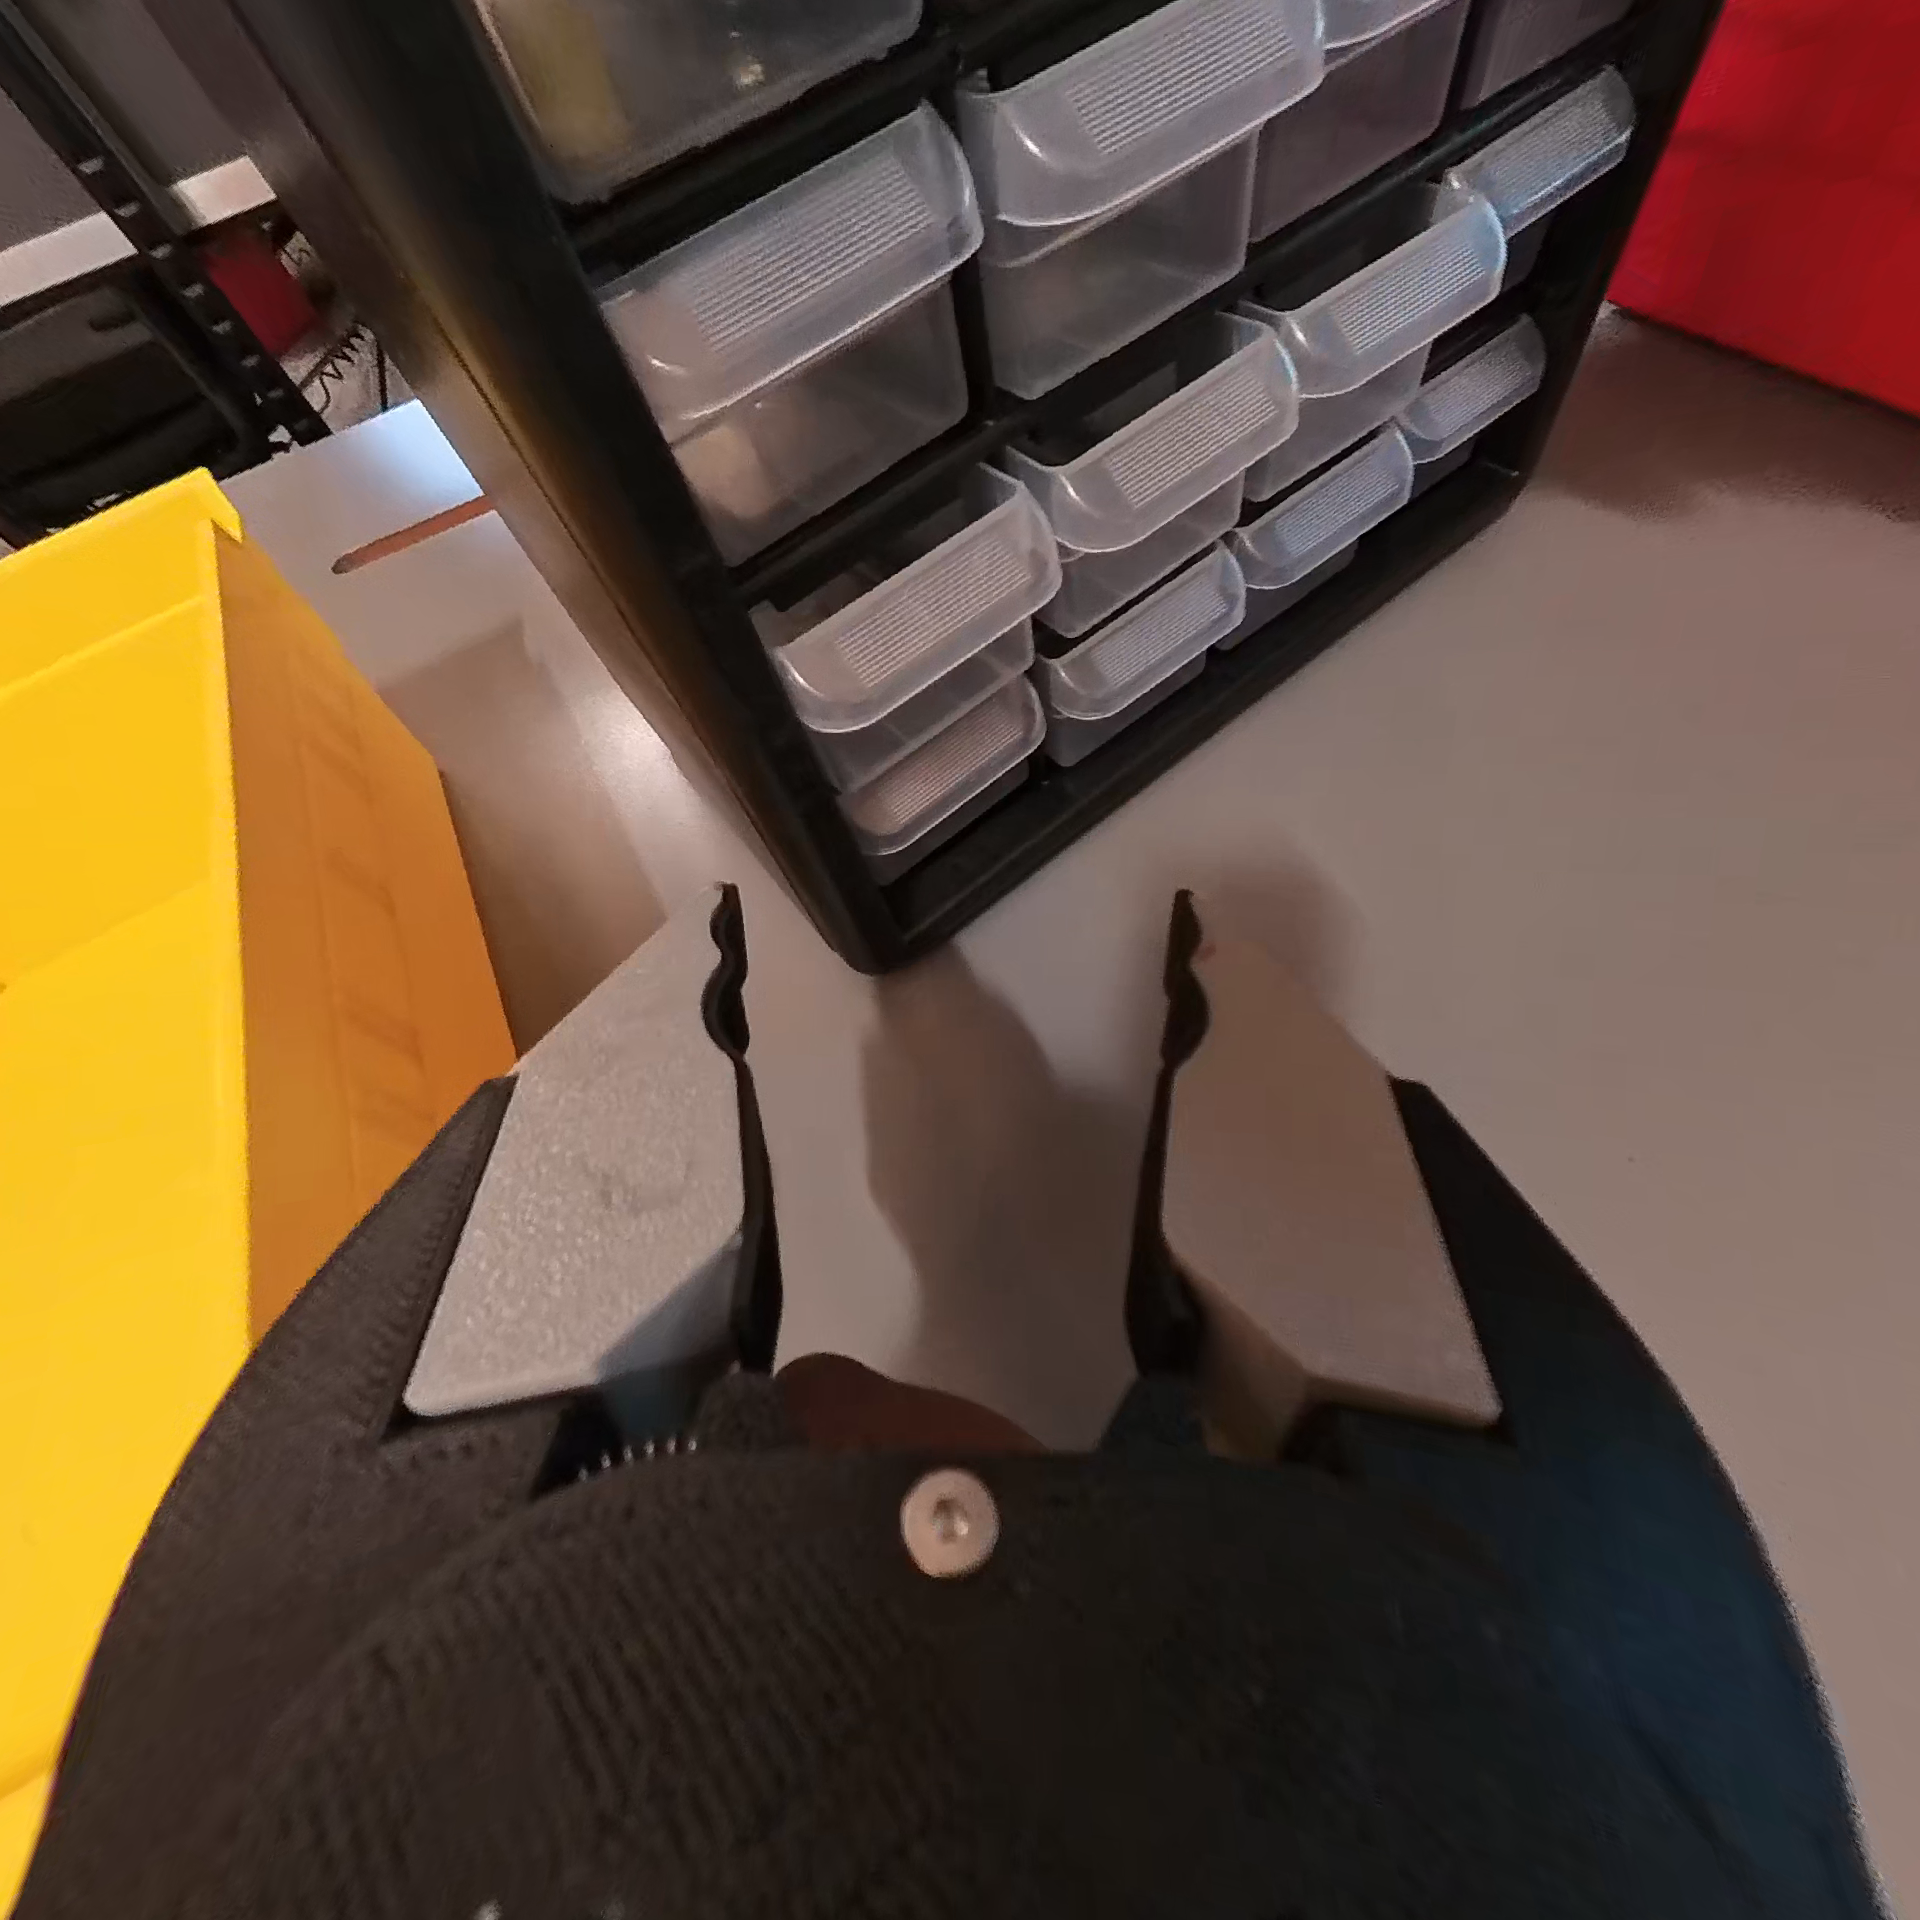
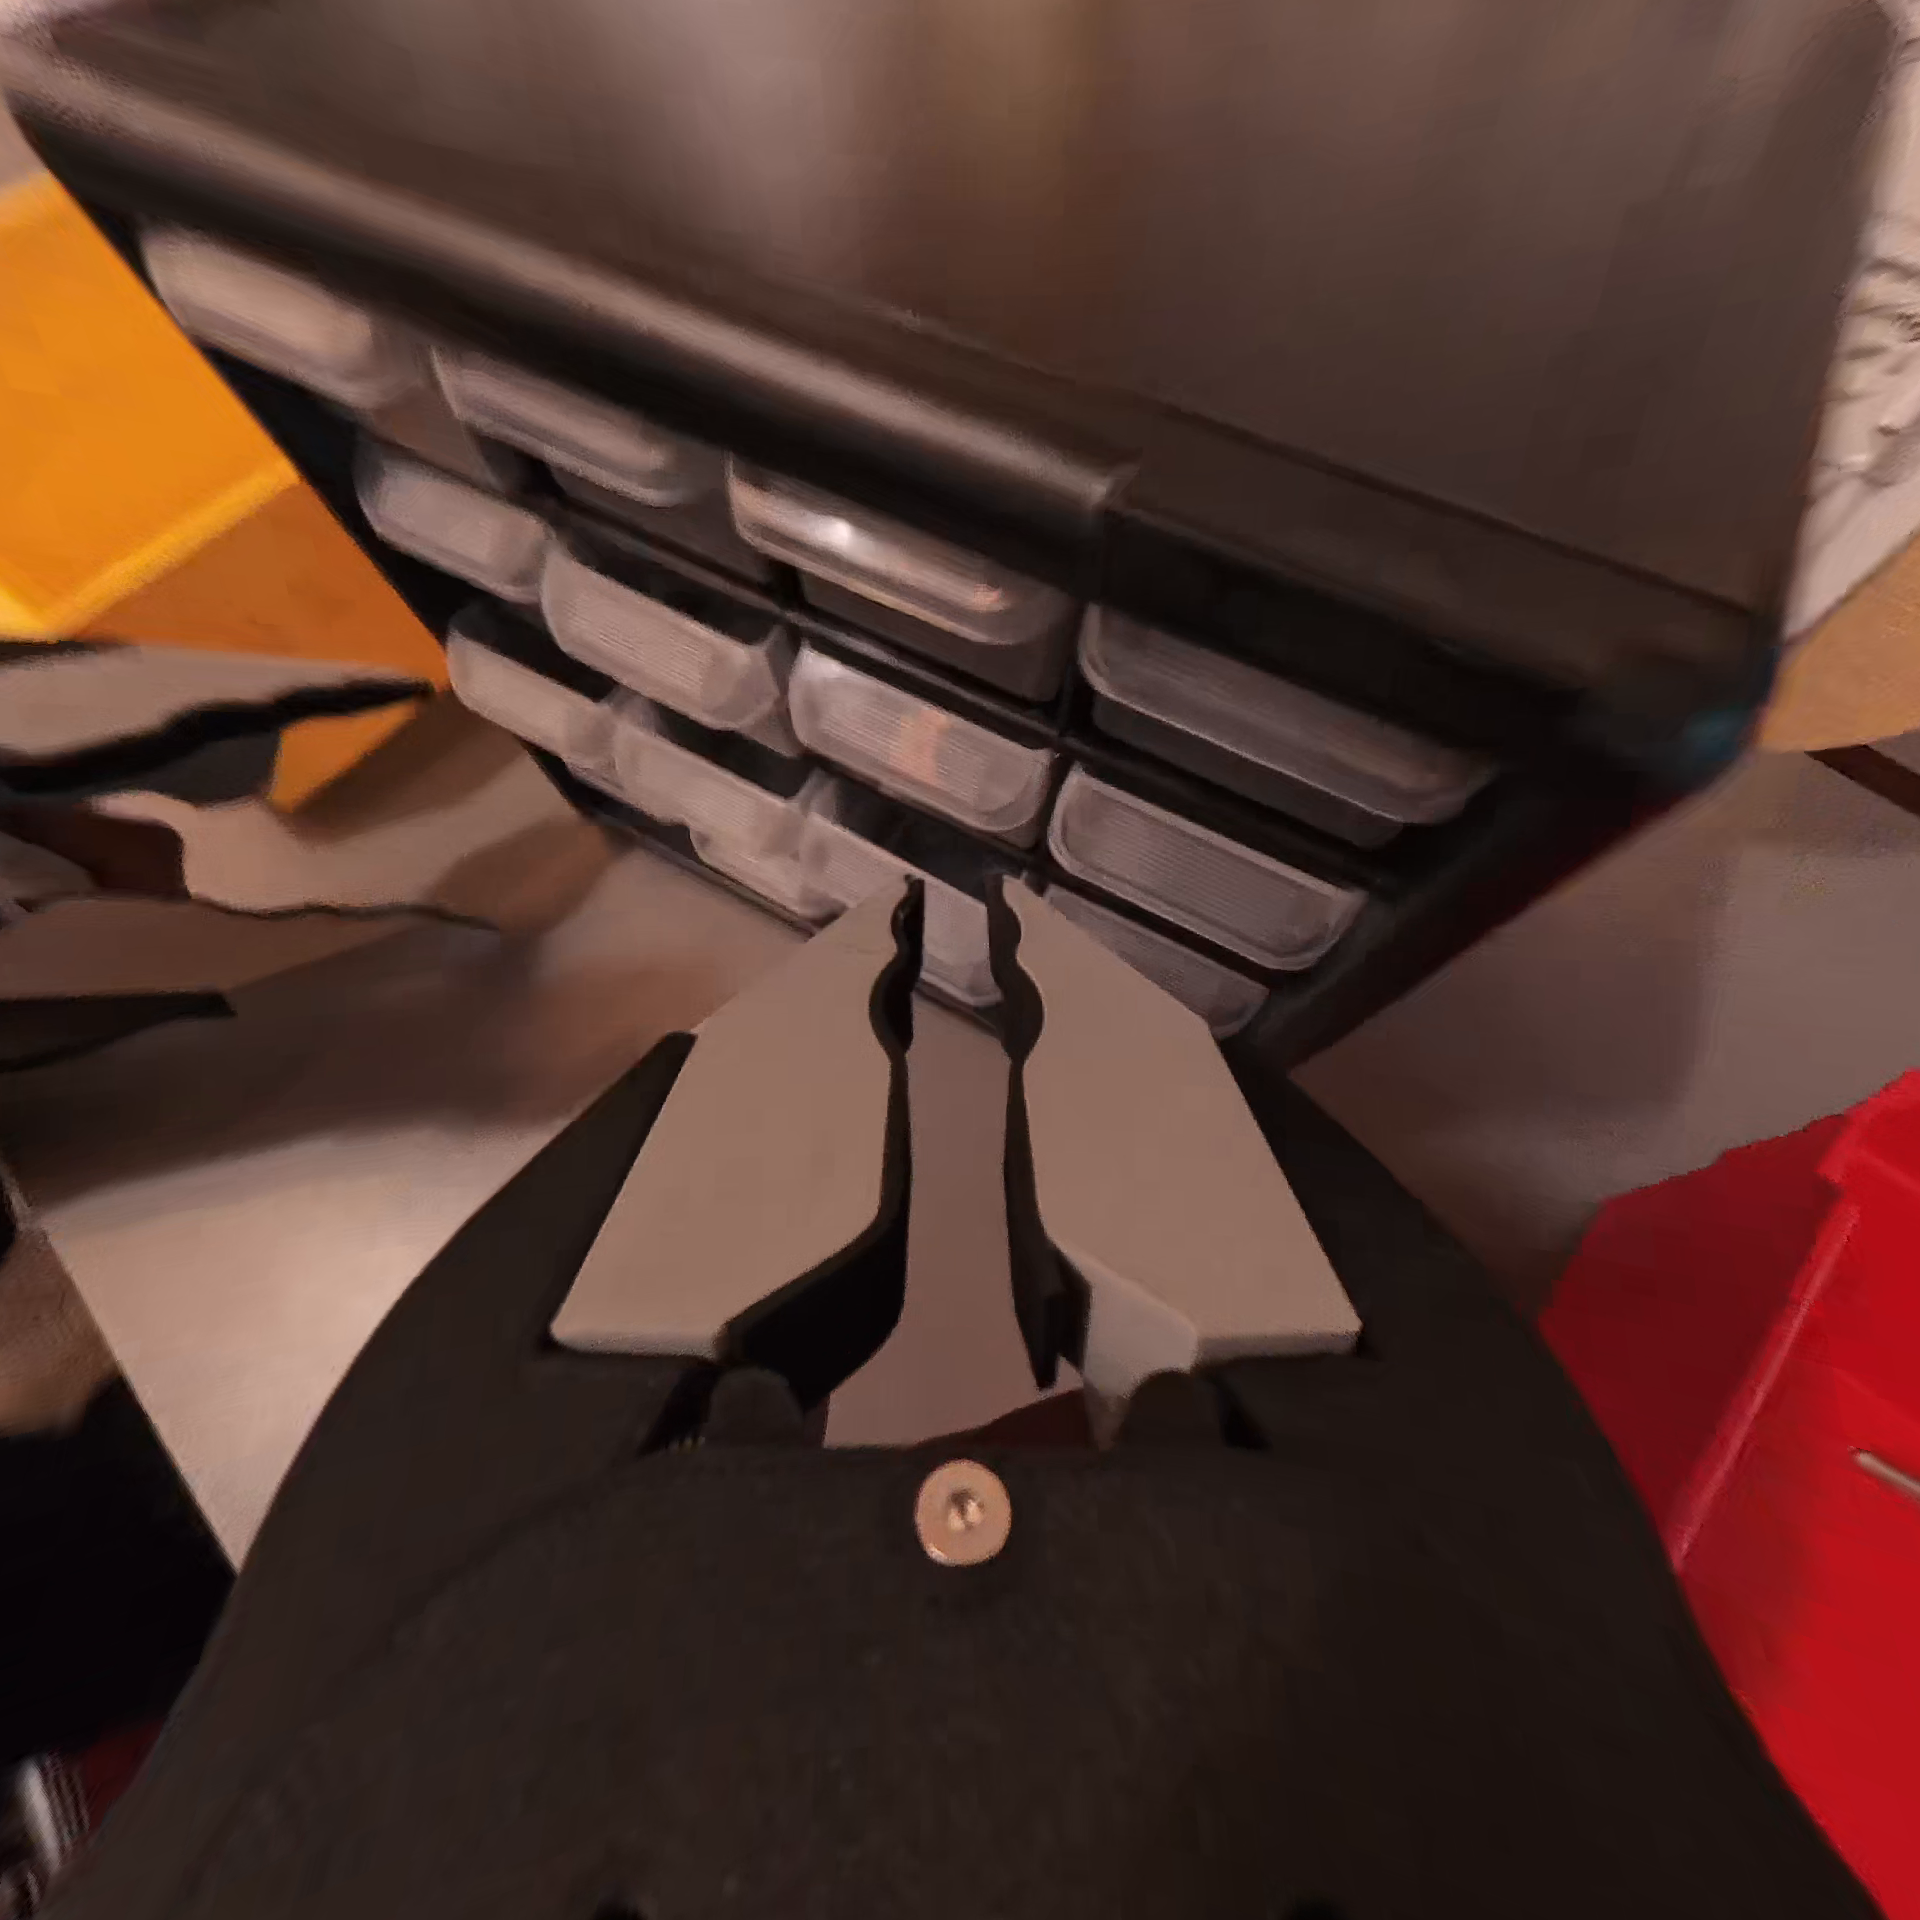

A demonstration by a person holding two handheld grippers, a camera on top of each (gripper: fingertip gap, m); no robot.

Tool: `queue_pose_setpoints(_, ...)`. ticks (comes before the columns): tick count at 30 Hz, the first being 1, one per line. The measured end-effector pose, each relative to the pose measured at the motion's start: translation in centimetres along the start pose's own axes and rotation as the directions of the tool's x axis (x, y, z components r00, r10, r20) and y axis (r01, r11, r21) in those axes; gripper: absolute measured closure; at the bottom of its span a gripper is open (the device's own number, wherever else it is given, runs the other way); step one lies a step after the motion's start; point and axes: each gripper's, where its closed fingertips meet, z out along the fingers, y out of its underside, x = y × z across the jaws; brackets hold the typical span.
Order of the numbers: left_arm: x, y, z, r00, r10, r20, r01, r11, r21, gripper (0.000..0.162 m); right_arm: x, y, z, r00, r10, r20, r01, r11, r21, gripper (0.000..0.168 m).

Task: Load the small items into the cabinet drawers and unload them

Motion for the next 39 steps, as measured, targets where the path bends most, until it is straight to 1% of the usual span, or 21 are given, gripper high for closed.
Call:
queue_pose_setpoints(2,0.0,0.0,0.0,1.0,0.001,0.002,-0.001,1.0,-0.001,0.082,0.7,-1.4,-1.0,0.993,0.121,-0.006,-0.119,0.985,0.125,0.155)
queue_pose_setpoints(4,0.1,-0.1,-0.1,1.0,0.004,0.004,-0.004,1.0,0.001,0.082,0.9,-2.8,-1.7,0.961,0.267,0.073,-0.277,0.931,0.239,0.15)
queue_pose_setpoints(6,0.2,-0.3,-0.1,1.0,0.008,0.004,-0.008,1.0,0.003,0.082,1.2,-3.2,-1.7,0.907,0.393,0.155,-0.422,0.861,0.285,0.148)
queue_pose_setpoints(8,0.3,-0.4,-0.2,1.0,0.012,0.007,-0.012,1.0,0.007,0.082,1.9,-3.2,-1.5,0.863,0.47,0.183,-0.505,0.799,0.327,0.147)
queue_pose_setpoints(10,0.3,-0.4,-0.3,1.0,0.012,0.007,-0.012,1.0,0.007,0.082,2.4,-3.3,-1.5,0.825,0.523,0.214,-0.564,0.738,0.371,0.146)
queue_pose_setpoints(13,0.3,-0.2,-0.3,1.0,0.009,0.006,-0.009,1.0,0.004,0.082,2.8,-4.2,-2.0,0.743,0.579,0.337,-0.668,0.608,0.428,0.143)
queue_pose_setpoints(14,0.3,-0.1,-0.2,1.0,0.01,0.005,-0.01,1.0,0.002,0.082,2.8,-4.4,-2.1,0.718,0.584,0.379,-0.695,0.575,0.431,0.147)
queue_pose_setpoints(15,0.2,-0.1,-0.2,1.0,0.011,0.006,-0.011,1.0,0.001,0.082,2.8,-4.6,-2.0,0.698,0.586,0.411,-0.715,0.552,0.428,0.154)
queue_pose_setpoints(17,0.3,-0.1,-0.2,1.0,0.012,0.004,-0.012,1.0,0.002,0.082,2.8,-4.7,-1.9,0.659,0.588,0.469,-0.752,0.508,0.42,0.155)
queue_pose_setpoints(19,0.2,-0.1,-0.2,1.0,0.011,0.005,-0.011,1.0,0.003,0.082,2.8,-4.7,-2.0,0.639,0.576,0.509,-0.769,0.477,0.425,0.156)
queue_pose_setpoints(20,0.1,-0.1,-0.2,1.0,0.01,0.006,-0.01,1.0,0.003,0.082,2.7,-4.6,-2.2,0.637,0.568,0.521,-0.771,0.469,0.431,0.159)
queue_pose_setpoints(22,-0.1,-0.1,-0.2,1.0,0.006,0.008,-0.006,1.0,0.003,0.082,2.4,-4.4,-2.5,0.647,0.562,0.515,-0.762,0.474,0.441,0.161)
queue_pose_setpoints(25,-0.3,-0.1,-0.2,1.0,0.002,0.011,-0.002,1.0,0.005,0.082,1.6,-3.7,-3.4,0.68,0.555,0.479,-0.733,0.504,0.456,0.16)
queue_pose_setpoints(32,-0.2,-0.3,-0.4,1.0,0.004,0.01,-0.004,1.0,0.009,0.082,-0.6,-1.4,-6.8,0.722,0.531,0.443,-0.691,0.573,0.44,0.16)
queue_pose_setpoints(39,0.3,-0.5,-0.6,1.0,0.019,0.008,-0.019,1.0,0.013,0.082,-2.2,0.1,-8.6,0.765,0.501,0.404,-0.642,0.645,0.415,0.159)
